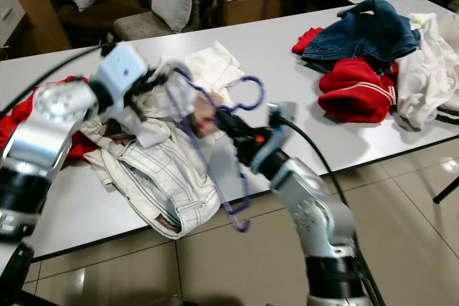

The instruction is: Hang hanger

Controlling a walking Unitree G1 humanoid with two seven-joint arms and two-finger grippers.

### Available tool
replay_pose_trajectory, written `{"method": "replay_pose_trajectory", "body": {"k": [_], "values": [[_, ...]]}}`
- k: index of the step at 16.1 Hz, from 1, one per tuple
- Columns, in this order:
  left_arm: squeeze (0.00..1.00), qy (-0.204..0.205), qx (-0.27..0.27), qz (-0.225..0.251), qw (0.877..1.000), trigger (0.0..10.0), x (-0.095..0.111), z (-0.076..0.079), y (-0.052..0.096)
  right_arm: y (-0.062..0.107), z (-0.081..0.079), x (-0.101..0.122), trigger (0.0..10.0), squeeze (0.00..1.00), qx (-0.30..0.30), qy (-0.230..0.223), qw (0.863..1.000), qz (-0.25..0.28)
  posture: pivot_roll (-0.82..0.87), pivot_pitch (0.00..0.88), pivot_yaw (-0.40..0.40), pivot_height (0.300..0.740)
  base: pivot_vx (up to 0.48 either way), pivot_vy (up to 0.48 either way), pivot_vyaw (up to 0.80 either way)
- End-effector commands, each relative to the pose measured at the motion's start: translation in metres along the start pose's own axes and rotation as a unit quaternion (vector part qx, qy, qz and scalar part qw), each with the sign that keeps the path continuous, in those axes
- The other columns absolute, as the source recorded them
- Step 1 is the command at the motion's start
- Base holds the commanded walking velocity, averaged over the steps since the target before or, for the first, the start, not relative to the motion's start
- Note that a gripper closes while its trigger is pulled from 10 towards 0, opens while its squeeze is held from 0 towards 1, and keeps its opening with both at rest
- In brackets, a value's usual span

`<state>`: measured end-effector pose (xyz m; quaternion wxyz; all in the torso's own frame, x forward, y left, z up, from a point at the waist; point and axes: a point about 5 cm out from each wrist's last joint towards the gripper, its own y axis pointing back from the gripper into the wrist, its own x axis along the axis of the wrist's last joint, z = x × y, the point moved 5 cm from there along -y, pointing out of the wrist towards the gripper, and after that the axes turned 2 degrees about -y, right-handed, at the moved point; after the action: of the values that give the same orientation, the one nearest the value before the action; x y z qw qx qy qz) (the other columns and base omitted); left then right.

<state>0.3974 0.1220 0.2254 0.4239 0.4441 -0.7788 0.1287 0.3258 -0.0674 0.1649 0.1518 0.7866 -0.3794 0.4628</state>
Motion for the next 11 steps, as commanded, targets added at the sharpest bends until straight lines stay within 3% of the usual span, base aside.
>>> {"method": "replay_pose_trajectory", "body": {"k": [1,2,4,5,6,7,8,11], "values": [[0.0,-0.012,-0.01,0.0,1.0,0.0,0.002,0.002,-0.003,-0.004,-0.002,-0.006,10.0,0.0,0.002,-0.009,1.0,-0.014,-0.07,0.0,0.104,0.74,0.0,0.0,0.0],[0.0,-0.016,-0.016,0.001,1.0,0.0,0.004,0.004,-0.003,-0.005,0.0,-0.005,10.0,0.0,-0.005,-0.008,1.0,-0.01,-0.07,0.0,0.107,0.74,0.0,0.0,0.0],[0.0,-0.022,-0.036,-0.007,0.999,0.0,0.001,0.011,-0.001,-0.005,0.022,0.003,10.0,0.0,-0.071,-0.025,0.997,0.021,-0.07,0.0,0.109,0.74,0.0,0.0,0.0],[0.0,-0.021,-0.043,-0.016,0.999,1.4,-0.005,0.017,0.001,-0.001,0.041,0.005,10.0,0.0,-0.118,-0.045,0.991,0.034,-0.07,0.0,0.108,0.74,0.0,0.0,0.0],[0.0,-0.027,-0.045,-0.022,0.998,4.5,-0.008,0.019,0.002,0.0,0.043,0.006,10.0,0.0,-0.122,-0.053,0.99,0.036,-0.07,0.0,0.108,0.74,0.0,0.0,0.0],[0.14,-0.031,-0.044,-0.051,0.997,10.0,-0.027,0.023,0.008,0.0,0.042,0.007,10.0,0.0,-0.113,-0.067,0.991,0.041,-0.08,0.0,0.106,0.74,0.0,0.0,0.0],[1.0,-0.015,-0.04,-0.061,0.997,10.0,-0.036,0.026,0.012,0.0,0.04,0.007,10.0,0.0,-0.107,-0.066,0.991,0.038,-0.08,0.0,0.104,0.74,0.0,0.0,0.0],[1.0,-0.008,-0.041,-0.098,0.994,10.0,-0.059,0.04,0.018,-0.002,0.034,0.004,10.0,0.0,-0.095,-0.068,0.993,0.034,-0.08,0.0,0.103,0.74,0.0,0.0,0.0]]}}
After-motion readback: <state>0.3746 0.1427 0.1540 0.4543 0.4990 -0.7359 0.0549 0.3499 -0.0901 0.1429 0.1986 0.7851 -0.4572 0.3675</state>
